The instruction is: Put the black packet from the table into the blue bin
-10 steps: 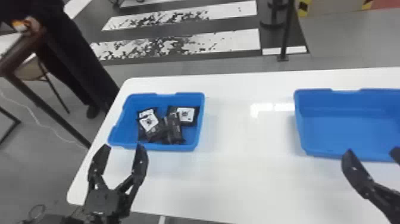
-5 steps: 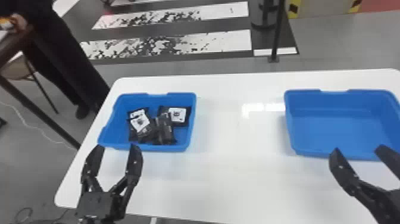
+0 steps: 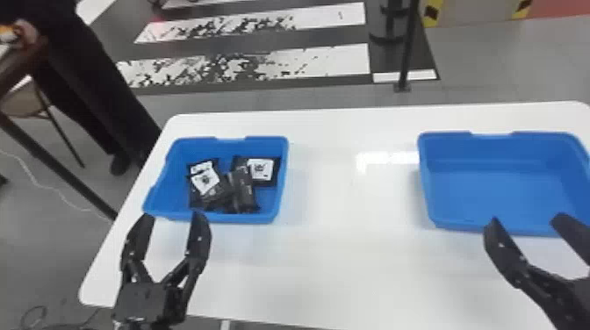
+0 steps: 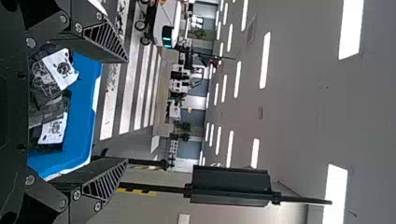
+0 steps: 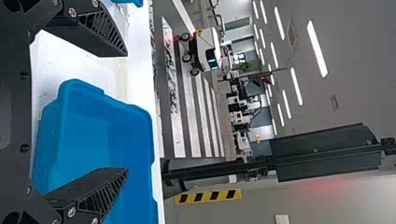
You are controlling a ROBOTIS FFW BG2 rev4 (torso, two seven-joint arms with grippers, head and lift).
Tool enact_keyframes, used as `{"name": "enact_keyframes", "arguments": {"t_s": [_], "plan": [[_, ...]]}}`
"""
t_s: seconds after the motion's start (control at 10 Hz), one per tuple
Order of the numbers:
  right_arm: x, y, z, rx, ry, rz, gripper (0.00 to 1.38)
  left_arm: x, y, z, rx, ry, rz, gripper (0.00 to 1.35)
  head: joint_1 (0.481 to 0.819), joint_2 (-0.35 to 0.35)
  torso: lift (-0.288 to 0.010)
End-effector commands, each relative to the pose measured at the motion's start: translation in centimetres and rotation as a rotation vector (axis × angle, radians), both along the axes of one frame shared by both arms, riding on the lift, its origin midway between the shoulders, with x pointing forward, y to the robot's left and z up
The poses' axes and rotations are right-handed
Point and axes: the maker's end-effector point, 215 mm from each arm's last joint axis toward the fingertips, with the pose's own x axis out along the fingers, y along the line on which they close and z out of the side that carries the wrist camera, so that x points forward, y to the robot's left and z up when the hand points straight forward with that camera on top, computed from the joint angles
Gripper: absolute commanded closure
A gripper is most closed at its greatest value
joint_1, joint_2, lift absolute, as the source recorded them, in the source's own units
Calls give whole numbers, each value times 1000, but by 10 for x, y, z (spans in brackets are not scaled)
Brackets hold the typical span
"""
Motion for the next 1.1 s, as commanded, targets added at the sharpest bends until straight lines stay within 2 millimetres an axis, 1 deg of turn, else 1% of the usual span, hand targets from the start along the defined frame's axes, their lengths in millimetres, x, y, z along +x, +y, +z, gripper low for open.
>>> {"name": "enact_keyframes", "arguments": {"t_s": [0.0,0.3,1.0], "plan": [[0,0,0,0,0,-1,136,1,-4,0,-7,-2,-6,297,695,177,-110],[1,0,1,-1,-2,0,136,2,-5,0,-6,-1,-8,298,695,167,-110],[1,0,1,1,-2,0,136,1,-3,-1,-13,0,0,298,695,170,-110]]}}
